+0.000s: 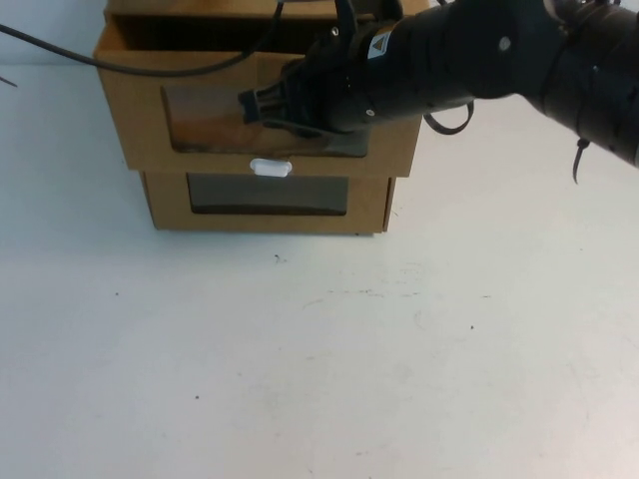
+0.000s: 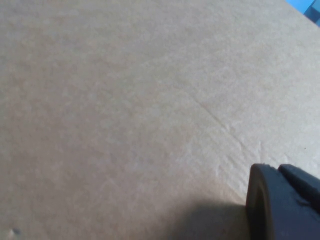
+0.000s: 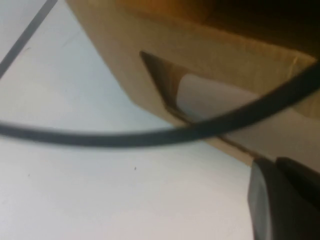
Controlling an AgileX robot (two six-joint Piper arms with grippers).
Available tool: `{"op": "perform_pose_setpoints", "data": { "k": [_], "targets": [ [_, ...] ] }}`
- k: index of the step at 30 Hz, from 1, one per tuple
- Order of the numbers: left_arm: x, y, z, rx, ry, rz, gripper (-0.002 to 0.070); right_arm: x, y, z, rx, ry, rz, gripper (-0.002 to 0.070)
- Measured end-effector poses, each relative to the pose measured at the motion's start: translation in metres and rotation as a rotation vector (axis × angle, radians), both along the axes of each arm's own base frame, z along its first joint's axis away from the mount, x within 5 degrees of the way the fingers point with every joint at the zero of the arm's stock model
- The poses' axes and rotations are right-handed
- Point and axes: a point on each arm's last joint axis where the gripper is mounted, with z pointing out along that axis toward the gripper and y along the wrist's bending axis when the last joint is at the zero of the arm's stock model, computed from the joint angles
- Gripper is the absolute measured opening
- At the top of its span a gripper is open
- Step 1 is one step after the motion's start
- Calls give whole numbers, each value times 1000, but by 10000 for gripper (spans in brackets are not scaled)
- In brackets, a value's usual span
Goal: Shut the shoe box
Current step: Close the shoe box with your right arm
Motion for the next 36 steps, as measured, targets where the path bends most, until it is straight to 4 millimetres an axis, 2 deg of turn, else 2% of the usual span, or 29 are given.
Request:
{"op": "perform_pose_setpoints", "data": {
  "k": [7,14,20,27,36],
  "targets": [
    [0,0,0,0,1,-1,-2,-9,-14,18,-19,-16,3,-11],
    [0,0,0,0,1,-1,-2,10,-31,15,-11,-18,-63,-11],
    [0,0,0,0,1,-1,-2,22,-28,14,6,-28,-76,-11],
    [0,0,0,0,1,-1,-2,22,-26,17,23,-15,-36,-11],
    [0,0,0,2,4,-4,-2,28,-22,6,23,26,-30,-11]
  ]
}}
